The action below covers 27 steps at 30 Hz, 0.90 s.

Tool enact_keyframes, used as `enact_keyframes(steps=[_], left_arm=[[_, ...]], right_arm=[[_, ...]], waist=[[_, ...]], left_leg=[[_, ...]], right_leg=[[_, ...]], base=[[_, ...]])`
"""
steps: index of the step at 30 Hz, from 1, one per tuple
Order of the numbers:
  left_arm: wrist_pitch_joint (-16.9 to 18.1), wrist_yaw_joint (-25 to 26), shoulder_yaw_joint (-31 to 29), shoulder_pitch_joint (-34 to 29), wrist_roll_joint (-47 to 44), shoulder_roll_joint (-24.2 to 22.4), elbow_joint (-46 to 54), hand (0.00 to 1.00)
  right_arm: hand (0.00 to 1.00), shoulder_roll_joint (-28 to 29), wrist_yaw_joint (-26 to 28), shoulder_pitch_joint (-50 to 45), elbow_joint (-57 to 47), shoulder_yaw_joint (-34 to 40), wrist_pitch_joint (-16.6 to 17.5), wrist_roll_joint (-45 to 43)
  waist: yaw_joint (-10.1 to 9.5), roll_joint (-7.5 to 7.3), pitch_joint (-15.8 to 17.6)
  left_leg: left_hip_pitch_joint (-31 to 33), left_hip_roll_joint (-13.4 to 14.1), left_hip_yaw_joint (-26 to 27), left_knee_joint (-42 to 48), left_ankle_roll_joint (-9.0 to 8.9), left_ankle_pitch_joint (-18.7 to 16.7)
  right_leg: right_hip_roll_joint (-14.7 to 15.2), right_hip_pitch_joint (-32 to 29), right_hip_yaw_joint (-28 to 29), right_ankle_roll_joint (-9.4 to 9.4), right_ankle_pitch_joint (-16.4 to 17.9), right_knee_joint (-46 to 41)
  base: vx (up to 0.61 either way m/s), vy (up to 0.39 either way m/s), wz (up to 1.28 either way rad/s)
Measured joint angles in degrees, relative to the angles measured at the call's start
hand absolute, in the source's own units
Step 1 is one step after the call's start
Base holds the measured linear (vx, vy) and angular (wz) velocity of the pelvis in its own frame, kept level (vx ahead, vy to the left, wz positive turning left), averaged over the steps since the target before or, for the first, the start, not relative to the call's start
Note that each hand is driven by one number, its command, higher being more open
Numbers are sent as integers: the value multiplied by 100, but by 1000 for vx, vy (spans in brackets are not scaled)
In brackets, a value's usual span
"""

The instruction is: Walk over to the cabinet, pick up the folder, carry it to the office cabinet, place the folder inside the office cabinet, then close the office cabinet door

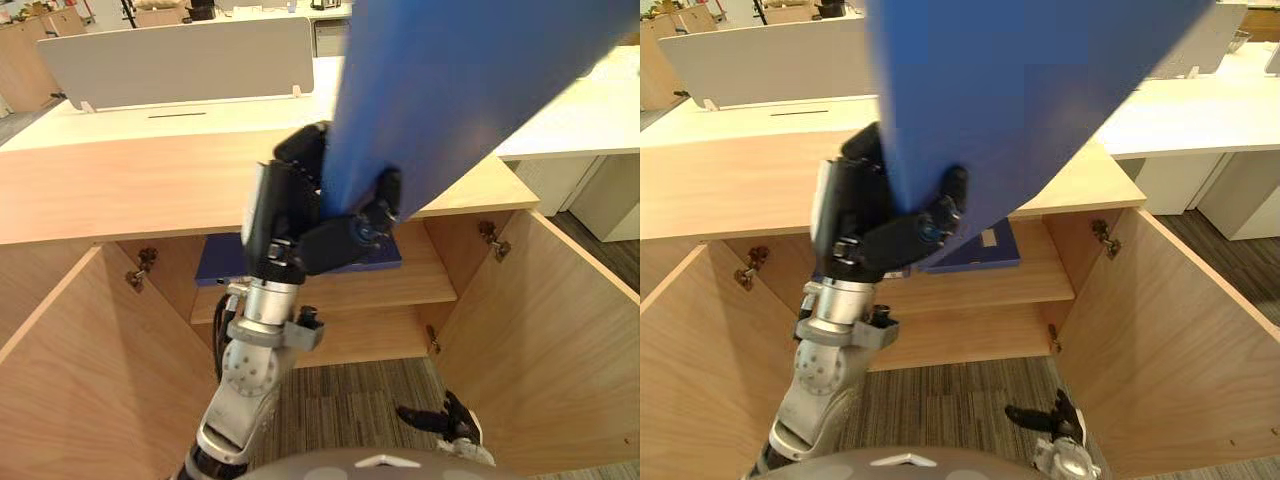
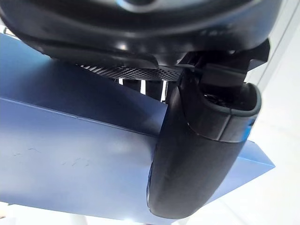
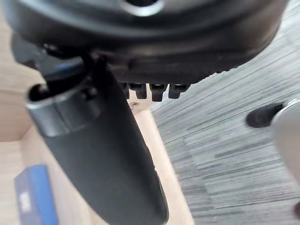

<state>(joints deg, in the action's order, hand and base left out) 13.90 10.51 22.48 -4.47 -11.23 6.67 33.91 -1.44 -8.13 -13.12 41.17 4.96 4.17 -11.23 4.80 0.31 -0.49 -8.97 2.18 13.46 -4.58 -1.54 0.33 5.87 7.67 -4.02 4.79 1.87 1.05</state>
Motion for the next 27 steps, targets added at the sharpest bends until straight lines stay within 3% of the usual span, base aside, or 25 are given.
enact_keyframes(steps=[8, 13, 17, 27], left_arm=[[31, -372, -615, -920, -1240, -151, 90, 0], [-167, -492, -828, -1402, -1792, -224, 77, 0], [-221, -612, -943, -1557, -1855, -268, 8, 0], [-388, -1081, -993, -1559, -2028, -255, -570, 0]], right_arm=[[100, 365, 9, -322, -3004, -169, 191, 30], [100, 496, 75, -374, -4703, -213, 432, -9], [100, 492, 183, -370, -5366, -254, 608, -14], [100, 177, 495, 69, -6099, -466, 667, -28]], waist=[[-85, -91, 45], [-102, -190, 105], [-108, -191, 105], [-116, -184, 108]], left_leg=[[27, -8, -1, 0, 16, 9], [26, -17, 1, 0, 18, 7], [17, -16, 3, 0, 20, 5], [-13, -16, 54, 4, 20, 4]], right_leg=[[7, -57, 3, 5, 3, -41], [15, -57, 4, 10, 5, -42], [13, -53, 6, 10, 5, -45], [11, -75, 76, 12, 4, -101]], base=[[-19, -8, 0], [0, 0, 0], [0, 0, 0], [-16, -7, -2]])
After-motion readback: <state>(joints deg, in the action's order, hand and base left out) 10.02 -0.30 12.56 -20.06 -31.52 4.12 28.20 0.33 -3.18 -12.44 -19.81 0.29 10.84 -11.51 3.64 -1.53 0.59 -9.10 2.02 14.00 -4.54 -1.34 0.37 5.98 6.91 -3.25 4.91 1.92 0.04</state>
